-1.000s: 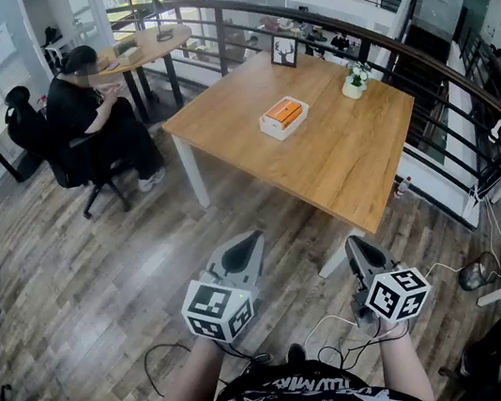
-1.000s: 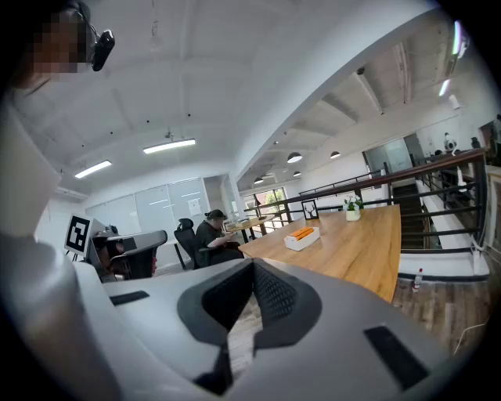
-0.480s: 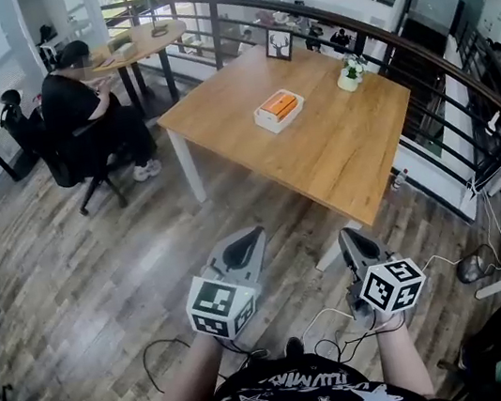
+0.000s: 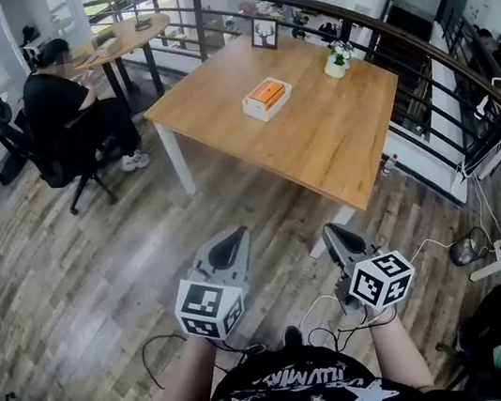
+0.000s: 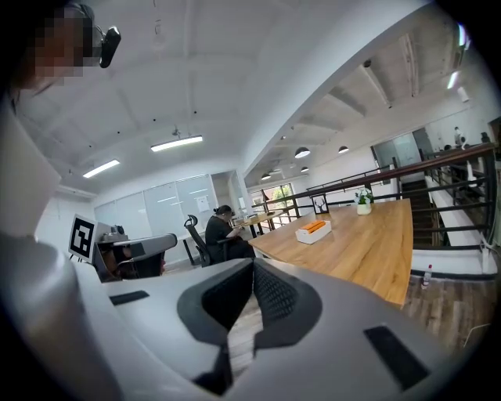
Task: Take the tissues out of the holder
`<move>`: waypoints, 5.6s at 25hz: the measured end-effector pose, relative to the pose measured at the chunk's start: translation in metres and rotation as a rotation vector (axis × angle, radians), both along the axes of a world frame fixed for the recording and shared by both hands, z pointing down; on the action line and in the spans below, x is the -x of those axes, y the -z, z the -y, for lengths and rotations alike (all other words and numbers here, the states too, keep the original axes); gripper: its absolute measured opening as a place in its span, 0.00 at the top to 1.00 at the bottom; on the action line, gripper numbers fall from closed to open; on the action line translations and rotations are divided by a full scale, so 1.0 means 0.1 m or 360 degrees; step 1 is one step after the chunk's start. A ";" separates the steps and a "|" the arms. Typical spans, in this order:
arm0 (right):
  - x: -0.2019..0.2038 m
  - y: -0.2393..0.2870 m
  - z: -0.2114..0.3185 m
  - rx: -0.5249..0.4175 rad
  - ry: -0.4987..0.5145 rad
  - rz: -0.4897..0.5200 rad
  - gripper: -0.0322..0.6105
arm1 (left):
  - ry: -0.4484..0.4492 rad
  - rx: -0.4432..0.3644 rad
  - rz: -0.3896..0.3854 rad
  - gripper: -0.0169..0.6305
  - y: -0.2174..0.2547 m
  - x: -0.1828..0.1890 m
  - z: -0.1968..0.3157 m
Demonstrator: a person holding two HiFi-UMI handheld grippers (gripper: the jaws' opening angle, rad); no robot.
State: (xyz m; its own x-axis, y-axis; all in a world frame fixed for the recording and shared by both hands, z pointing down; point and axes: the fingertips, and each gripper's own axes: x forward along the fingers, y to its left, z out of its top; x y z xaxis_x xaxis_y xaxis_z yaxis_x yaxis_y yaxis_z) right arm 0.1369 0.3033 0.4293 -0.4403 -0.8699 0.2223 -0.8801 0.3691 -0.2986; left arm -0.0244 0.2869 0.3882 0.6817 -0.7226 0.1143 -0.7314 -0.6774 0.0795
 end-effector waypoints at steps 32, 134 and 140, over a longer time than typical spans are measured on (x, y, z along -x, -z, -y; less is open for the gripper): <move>0.89 -0.41 0.48 0.0126 0.0038 0.0091 0.92 | 0.0074 0.0064 -0.0042 0.95 -0.20 0.96 0.42; 0.19 -0.41 6.52 0.0203 -0.0866 0.0229 0.92 | -0.0651 0.0222 -0.0014 0.95 -0.37 0.39 7.12; -0.04 -0.50 6.67 0.0222 -0.0886 0.0239 0.92 | -0.0661 0.0223 0.0010 0.95 -0.39 0.16 7.29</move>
State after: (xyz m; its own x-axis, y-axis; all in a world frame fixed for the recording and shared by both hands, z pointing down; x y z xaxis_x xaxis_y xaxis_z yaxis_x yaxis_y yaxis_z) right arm 0.1405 -0.3636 0.4793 0.0382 -0.9461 0.3216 -0.8746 -0.1873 -0.4473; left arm -0.0405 -0.4423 0.4267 0.9101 -0.3644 0.1971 -0.3999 -0.8971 0.1880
